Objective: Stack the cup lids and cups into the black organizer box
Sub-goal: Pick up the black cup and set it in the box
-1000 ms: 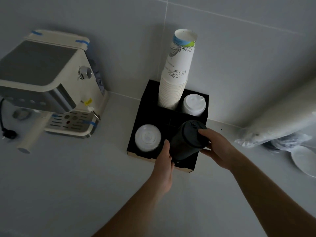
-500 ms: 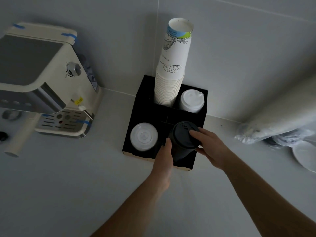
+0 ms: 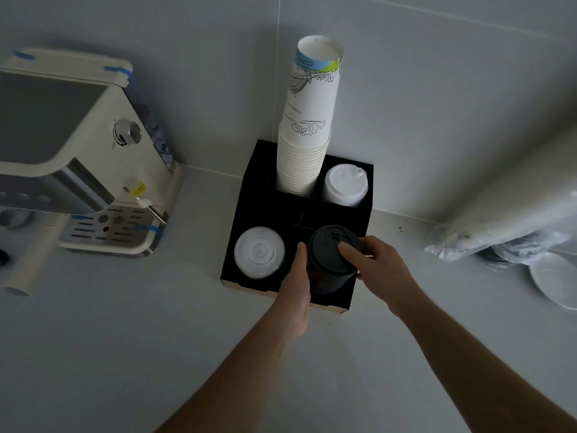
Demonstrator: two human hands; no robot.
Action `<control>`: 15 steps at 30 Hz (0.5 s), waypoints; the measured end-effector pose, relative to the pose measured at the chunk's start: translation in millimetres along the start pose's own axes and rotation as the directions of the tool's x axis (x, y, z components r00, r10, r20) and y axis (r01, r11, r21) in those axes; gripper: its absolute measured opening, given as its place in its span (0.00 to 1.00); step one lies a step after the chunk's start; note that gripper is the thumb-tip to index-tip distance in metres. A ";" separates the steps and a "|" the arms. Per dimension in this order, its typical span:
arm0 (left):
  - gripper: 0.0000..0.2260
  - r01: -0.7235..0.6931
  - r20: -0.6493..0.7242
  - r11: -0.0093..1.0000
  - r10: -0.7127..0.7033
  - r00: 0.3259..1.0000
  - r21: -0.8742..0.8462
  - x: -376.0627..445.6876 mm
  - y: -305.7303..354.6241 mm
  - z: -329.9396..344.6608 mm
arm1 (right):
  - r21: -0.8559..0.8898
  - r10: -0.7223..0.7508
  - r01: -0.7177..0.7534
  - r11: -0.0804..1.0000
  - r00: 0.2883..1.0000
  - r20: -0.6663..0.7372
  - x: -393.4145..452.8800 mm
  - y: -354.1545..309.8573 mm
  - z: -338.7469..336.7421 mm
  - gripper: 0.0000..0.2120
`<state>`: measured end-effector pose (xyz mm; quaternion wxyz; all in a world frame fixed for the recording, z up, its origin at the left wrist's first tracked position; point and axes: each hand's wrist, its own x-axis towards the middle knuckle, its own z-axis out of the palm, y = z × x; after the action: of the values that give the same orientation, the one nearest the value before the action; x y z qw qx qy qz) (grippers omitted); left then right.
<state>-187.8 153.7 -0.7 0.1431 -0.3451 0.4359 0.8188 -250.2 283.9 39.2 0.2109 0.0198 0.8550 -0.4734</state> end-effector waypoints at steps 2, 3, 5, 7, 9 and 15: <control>0.25 0.019 0.022 1.000 -0.019 1.000 0.015 1.0 4.0 3.2 | -0.013 0.030 -0.030 0.999 0.999 -0.022 0.4 -0.2 -3.8 0.16; 0.24 0.021 0.022 0.999 -0.022 1.000 0.030 1.6 5.3 4.1 | -0.020 0.045 -0.045 0.999 0.999 -0.024 1.0 0.1 -6.3 0.17; 0.18 0.022 0.024 0.998 -0.024 0.999 0.062 1.0 9.1 7.0 | -0.021 0.072 -0.072 0.997 0.997 -0.019 1.9 1.4 -12.3 0.18; 0.15 0.013 0.016 0.996 -0.015 1.000 0.089 0.7 11.9 8.4 | 0.010 0.077 -0.076 0.997 0.997 -0.013 0.9 2.6 -15.5 0.18; 0.15 -0.004 0.011 0.994 0.003 1.000 0.113 -0.3 13.5 9.4 | 0.060 0.056 -0.053 0.997 0.998 -0.037 -2.0 5.3 -17.1 0.14; 0.36 -0.109 -0.014 0.945 0.119 0.993 0.309 -2.1 3.2 1.0 | 0.120 0.028 -0.017 0.993 0.996 -0.090 -6.1 9.0 -9.4 0.09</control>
<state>-188.4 152.8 3.1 0.1404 -0.3061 0.5797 0.7420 -245.8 297.5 38.6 0.1753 0.0638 0.8336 -0.5199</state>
